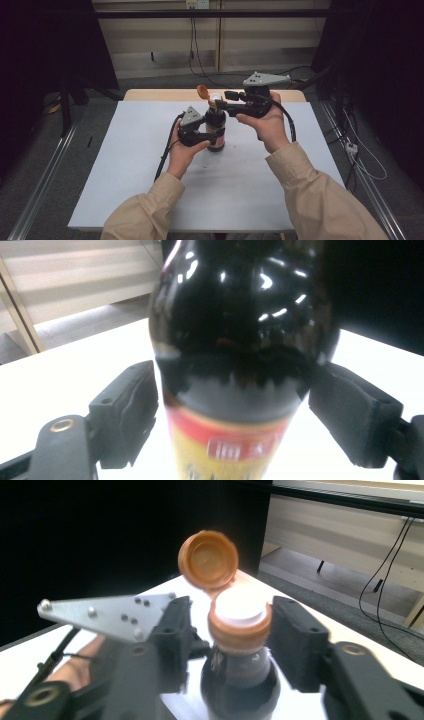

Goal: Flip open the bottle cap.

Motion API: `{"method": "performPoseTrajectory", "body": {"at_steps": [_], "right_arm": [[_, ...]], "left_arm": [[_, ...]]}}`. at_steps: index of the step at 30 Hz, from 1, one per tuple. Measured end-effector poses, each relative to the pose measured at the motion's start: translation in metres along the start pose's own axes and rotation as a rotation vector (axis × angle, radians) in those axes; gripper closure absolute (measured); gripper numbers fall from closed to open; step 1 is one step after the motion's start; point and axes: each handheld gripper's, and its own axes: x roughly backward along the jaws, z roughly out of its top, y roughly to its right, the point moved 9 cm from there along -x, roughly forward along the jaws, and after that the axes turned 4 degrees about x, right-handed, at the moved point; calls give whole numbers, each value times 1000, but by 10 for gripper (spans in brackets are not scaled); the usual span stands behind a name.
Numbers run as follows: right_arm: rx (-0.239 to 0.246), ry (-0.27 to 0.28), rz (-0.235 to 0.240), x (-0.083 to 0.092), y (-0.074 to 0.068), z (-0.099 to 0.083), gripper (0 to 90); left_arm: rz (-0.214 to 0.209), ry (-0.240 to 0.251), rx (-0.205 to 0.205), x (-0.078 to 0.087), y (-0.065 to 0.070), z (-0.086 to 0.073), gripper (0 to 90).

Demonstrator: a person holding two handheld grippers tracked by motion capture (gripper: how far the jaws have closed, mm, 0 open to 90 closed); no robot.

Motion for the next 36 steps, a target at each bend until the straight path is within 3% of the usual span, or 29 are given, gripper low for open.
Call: {"method": "performPoseTrajectory", "body": {"at_steps": [13,22,36], "right_arm": [[-7,-29,2,16,-3,-33,282],[-19,-43,-4,27,0,-63,237],[-56,-58,-1,42,-4,-115,175]], "left_arm": [[-40,-29,21,34,-6,-13,125],[-70,-42,9,59,-2,-25,81],[-56,-66,18,98,-13,-47,79]]}}
